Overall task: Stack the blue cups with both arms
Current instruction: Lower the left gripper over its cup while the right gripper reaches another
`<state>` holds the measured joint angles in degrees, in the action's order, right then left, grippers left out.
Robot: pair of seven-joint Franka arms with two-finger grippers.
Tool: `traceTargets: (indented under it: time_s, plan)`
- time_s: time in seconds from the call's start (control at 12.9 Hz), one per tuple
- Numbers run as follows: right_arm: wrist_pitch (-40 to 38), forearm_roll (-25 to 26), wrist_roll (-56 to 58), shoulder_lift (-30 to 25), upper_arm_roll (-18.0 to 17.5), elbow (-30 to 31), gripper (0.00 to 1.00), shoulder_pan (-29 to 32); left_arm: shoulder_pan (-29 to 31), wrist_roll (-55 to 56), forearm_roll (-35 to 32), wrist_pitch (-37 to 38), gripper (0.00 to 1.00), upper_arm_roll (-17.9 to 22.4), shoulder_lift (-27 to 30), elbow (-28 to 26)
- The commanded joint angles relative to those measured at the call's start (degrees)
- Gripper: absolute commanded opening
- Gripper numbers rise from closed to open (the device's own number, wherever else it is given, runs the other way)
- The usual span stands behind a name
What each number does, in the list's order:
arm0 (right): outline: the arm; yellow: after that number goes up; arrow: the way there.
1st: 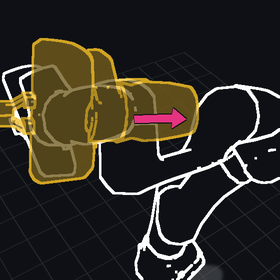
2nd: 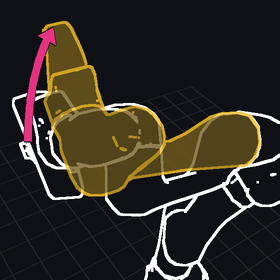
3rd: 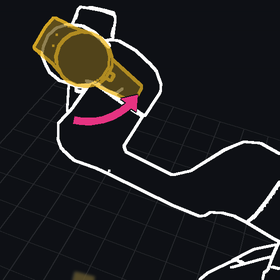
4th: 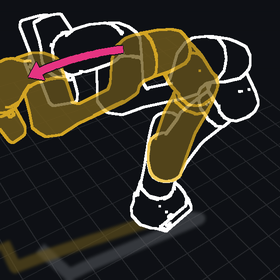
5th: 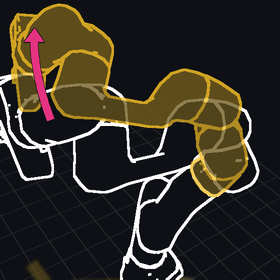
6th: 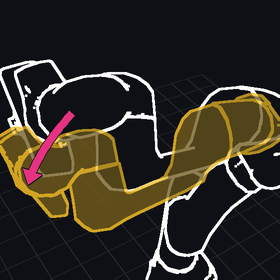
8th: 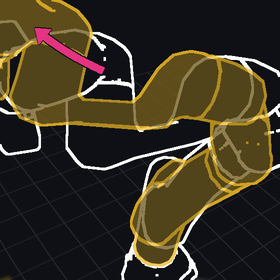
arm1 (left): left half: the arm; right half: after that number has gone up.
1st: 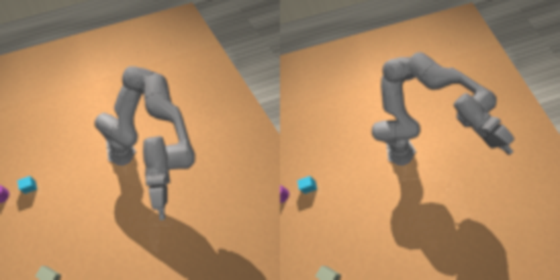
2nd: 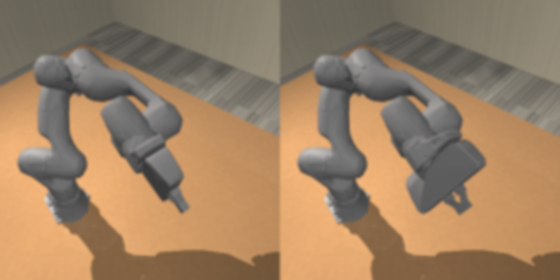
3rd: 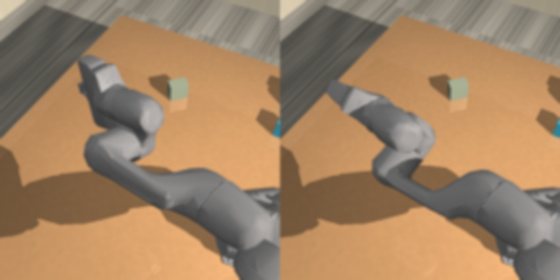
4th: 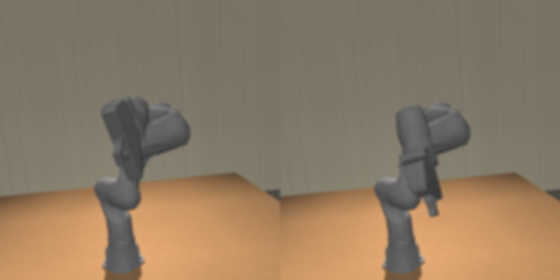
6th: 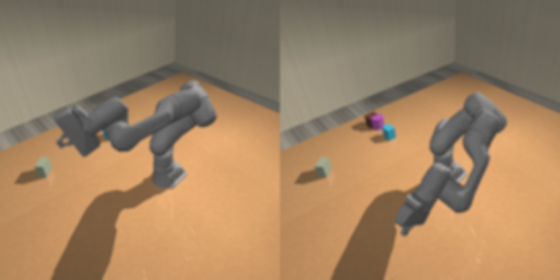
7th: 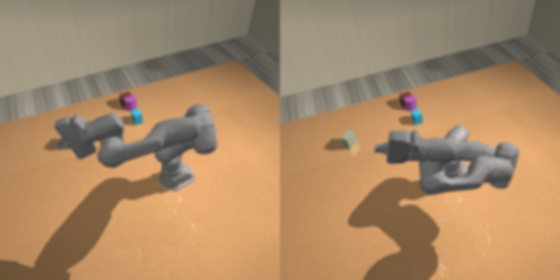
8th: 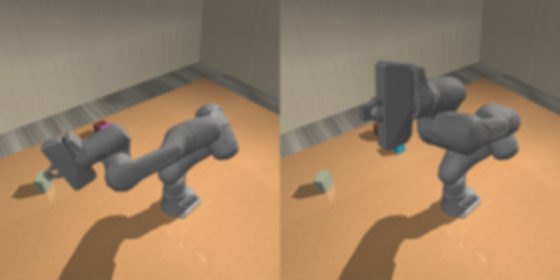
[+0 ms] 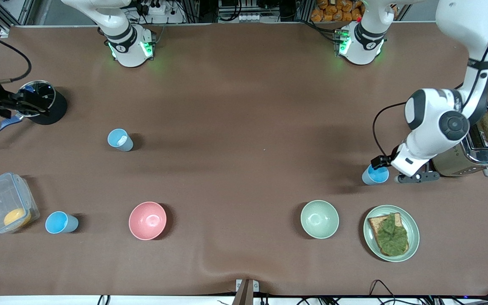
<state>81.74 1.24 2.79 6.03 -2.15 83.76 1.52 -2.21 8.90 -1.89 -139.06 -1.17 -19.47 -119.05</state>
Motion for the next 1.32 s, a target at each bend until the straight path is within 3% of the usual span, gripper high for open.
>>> traceTargets:
  time_s: [0.0,0.15,0.23,0.31,0.46,0.62,1.01,1.24]
  plan:
    - [0.7,-1.7,0.7,3.7,-1.2,-0.3,1.00,1.5,1.2,-1.3,-1.0,-1.8,1.00,-0.3,-1.5,0.4]
    - [2.5,-2.6,1.3,2.8,-1.1,4.1,1.00,1.2,1.2,-1.3,-1.0,-1.9,0.99,-0.3,-2.5,0.4]
    - [3.8,-2.6,1.3,2.3,-1.1,6.3,1.00,1.3,1.2,-1.3,-1.0,-2.6,0.86,-0.3,-3.2,0.4]
    - [4.7,-2.6,1.3,1.9,-1.2,8.4,1.00,1.1,1.1,-1.3,-1.0,-3.1,0.67,-0.3,-3.7,0.4]
    - [8.9,-2.6,1.3,-0.6,-1.4,14.8,1.00,0.8,1.1,-1.3,-1.0,-3.4,0.04,-0.3,-4.1,0.3]
    - [19.9,-2.4,1.4,-7.1,-1.9,28.3,1.00,-0.2,1.0,-1.3,-0.9,-3.5,0.00,-0.3,-4.1,0.3]
    - [33.5,-1.8,4.9,-8.8,-1.7,41.8,1.00,0.6,0.4,-0.6,-0.9,-2.8,0.00,-0.6,0.2,0.3]
    - [43.8,-1.8,10.6,-6.8,-1.6,47.6,1.00,5.1,0.4,-0.1,-0.5,0.4,0.00,-3.7,3.3,0.7]
